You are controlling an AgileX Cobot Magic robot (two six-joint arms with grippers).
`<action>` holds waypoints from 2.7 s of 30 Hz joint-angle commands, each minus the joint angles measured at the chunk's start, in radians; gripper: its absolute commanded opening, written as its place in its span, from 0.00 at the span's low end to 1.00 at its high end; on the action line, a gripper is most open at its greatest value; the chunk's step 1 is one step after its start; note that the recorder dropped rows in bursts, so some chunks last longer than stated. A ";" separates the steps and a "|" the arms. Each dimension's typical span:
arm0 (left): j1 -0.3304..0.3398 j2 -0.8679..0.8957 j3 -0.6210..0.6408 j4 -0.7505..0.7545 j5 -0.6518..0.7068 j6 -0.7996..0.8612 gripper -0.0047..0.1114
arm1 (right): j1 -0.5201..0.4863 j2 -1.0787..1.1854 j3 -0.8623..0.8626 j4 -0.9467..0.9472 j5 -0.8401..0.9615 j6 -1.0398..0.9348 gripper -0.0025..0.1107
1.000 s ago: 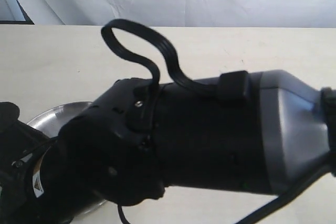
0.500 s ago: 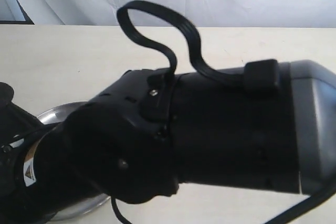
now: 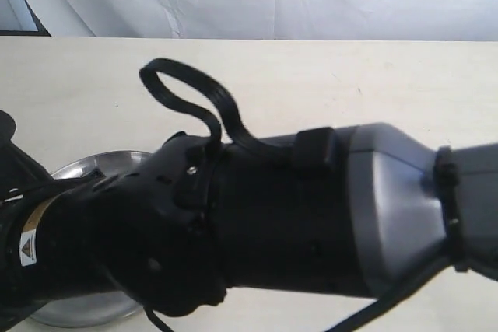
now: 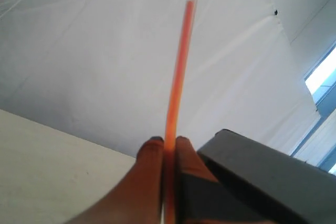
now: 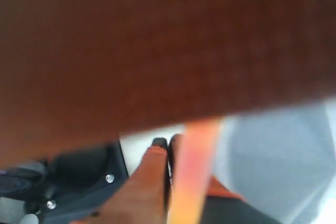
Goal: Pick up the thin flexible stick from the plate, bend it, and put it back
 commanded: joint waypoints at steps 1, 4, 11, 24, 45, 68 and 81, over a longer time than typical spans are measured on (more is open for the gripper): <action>-0.010 -0.001 0.004 0.106 -0.011 0.005 0.04 | -0.004 -0.030 -0.006 0.058 -0.026 -0.005 0.02; -0.010 -0.001 0.004 0.149 -0.002 0.005 0.04 | -0.004 -0.082 -0.006 0.058 -0.006 -0.005 0.02; -0.010 -0.001 0.004 0.136 0.046 0.005 0.04 | -0.004 -0.158 -0.006 -0.004 -0.008 -0.005 0.02; -0.019 -0.001 0.004 0.064 0.042 0.005 0.15 | -0.004 -0.023 -0.006 -0.018 -0.146 -0.007 0.02; -0.019 -0.001 0.004 0.181 0.040 0.032 0.04 | -0.004 -0.089 -0.006 0.057 -0.076 -0.007 0.02; -0.019 -0.001 0.004 -0.125 0.258 0.073 0.22 | -0.002 -0.038 -0.006 -0.010 0.127 -0.011 0.02; -0.019 -0.001 0.004 -0.046 0.307 0.082 0.04 | -0.002 -0.166 -0.006 -0.020 0.130 -0.013 0.02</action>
